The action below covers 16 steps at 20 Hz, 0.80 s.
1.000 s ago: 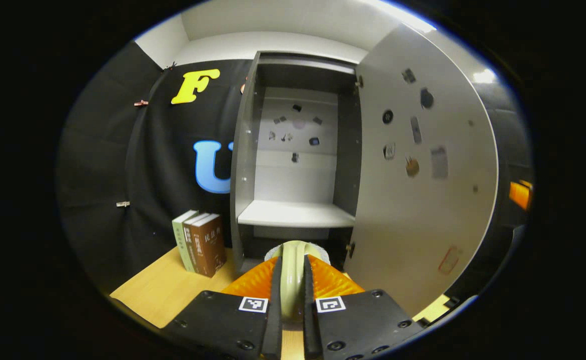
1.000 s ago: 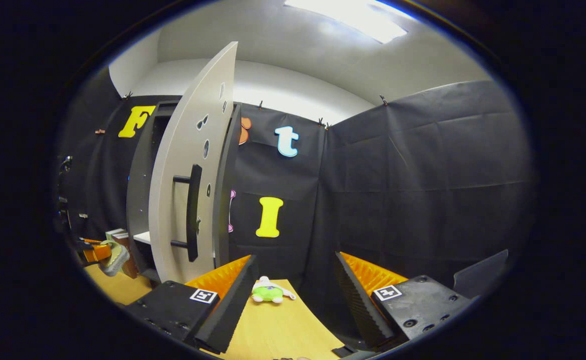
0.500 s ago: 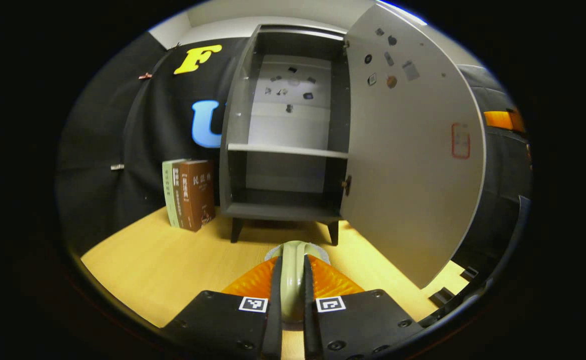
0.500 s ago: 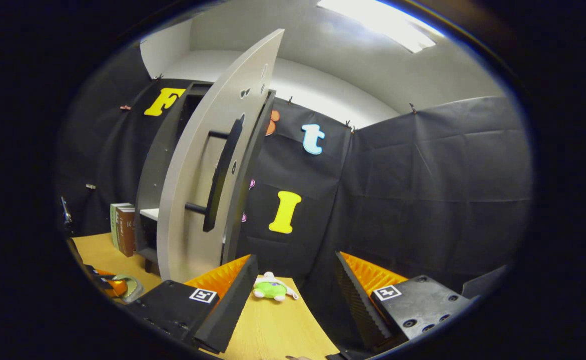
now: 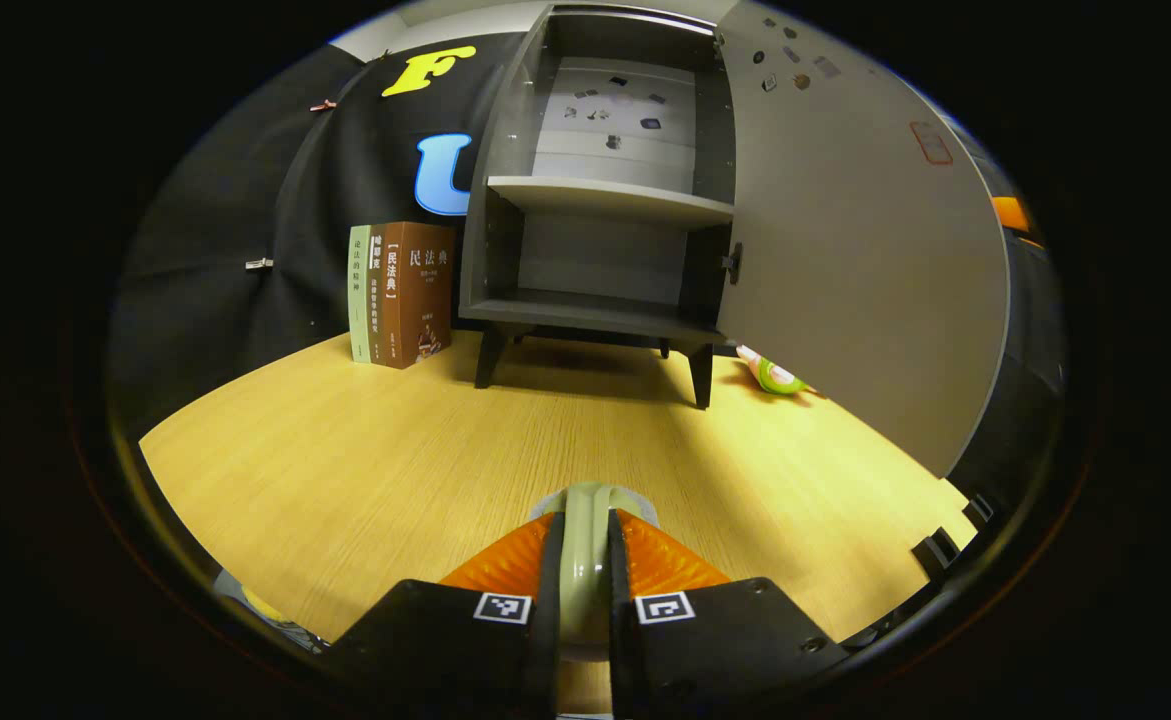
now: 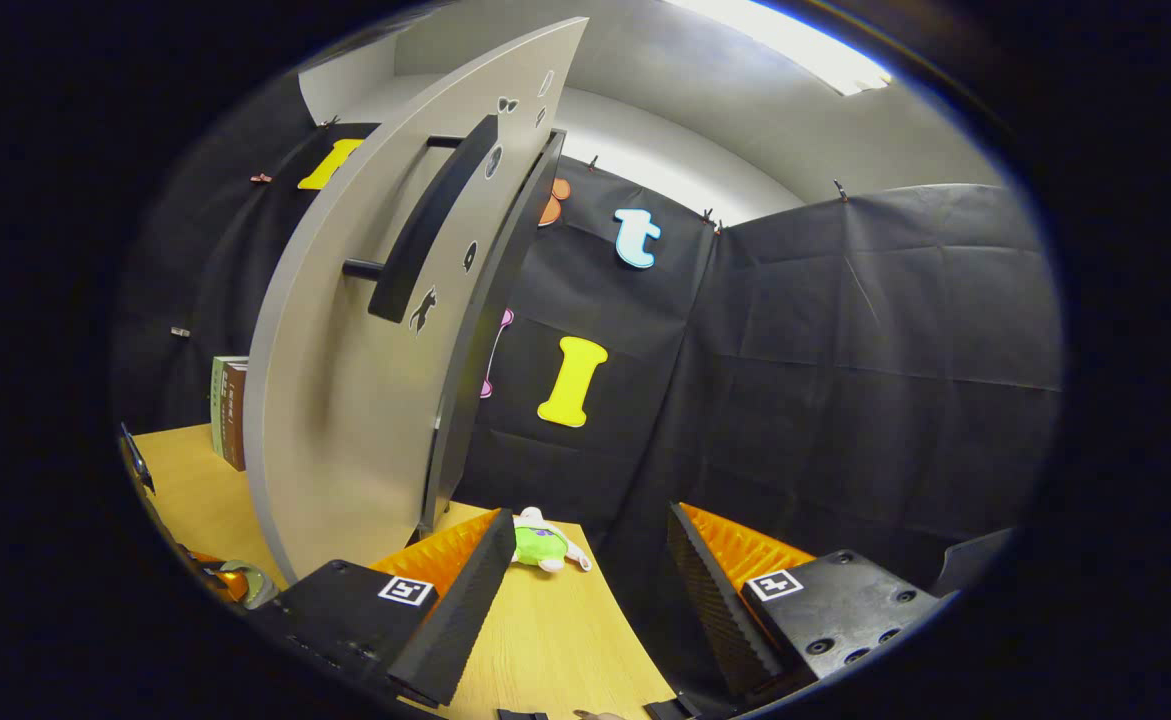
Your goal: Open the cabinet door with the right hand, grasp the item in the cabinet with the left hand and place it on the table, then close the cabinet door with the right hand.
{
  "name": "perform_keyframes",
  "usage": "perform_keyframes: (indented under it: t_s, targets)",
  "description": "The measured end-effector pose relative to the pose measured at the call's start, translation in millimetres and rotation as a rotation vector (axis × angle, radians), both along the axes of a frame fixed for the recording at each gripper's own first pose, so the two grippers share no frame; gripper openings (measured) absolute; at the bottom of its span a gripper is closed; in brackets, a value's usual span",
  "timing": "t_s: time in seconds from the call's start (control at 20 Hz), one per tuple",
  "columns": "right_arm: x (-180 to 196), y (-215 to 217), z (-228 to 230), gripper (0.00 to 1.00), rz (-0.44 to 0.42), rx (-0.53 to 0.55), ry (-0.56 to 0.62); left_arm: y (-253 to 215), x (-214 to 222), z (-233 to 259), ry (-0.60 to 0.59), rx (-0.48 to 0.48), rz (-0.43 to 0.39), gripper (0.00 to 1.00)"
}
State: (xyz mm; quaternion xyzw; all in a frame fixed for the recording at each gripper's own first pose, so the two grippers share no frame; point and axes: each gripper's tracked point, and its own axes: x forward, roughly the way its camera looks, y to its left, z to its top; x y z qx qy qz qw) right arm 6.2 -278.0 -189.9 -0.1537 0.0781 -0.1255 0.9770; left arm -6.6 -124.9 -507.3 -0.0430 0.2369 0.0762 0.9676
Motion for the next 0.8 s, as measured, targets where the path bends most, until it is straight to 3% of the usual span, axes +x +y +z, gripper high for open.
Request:
perform_keyframes:
  t_s: [0.3, 0.5, 0.8]
  targets:
    - [0, -7, 1, 0.98, -0.004, 0.009, -0.001, -1, 1, -14, 0.041, 0.025, -0.013, 0.31]
    - [-2, -5, 3, 0.98, 0.005, 0.013, 0.001, 7, -1, -9, 0.042, 0.017, 0.02, 0.38]
    - [-3, 30, 26, 0.98, 0.118, 0.126, 0.024, 5, 2, 52, -0.007, 0.044, -0.011, 0.41]
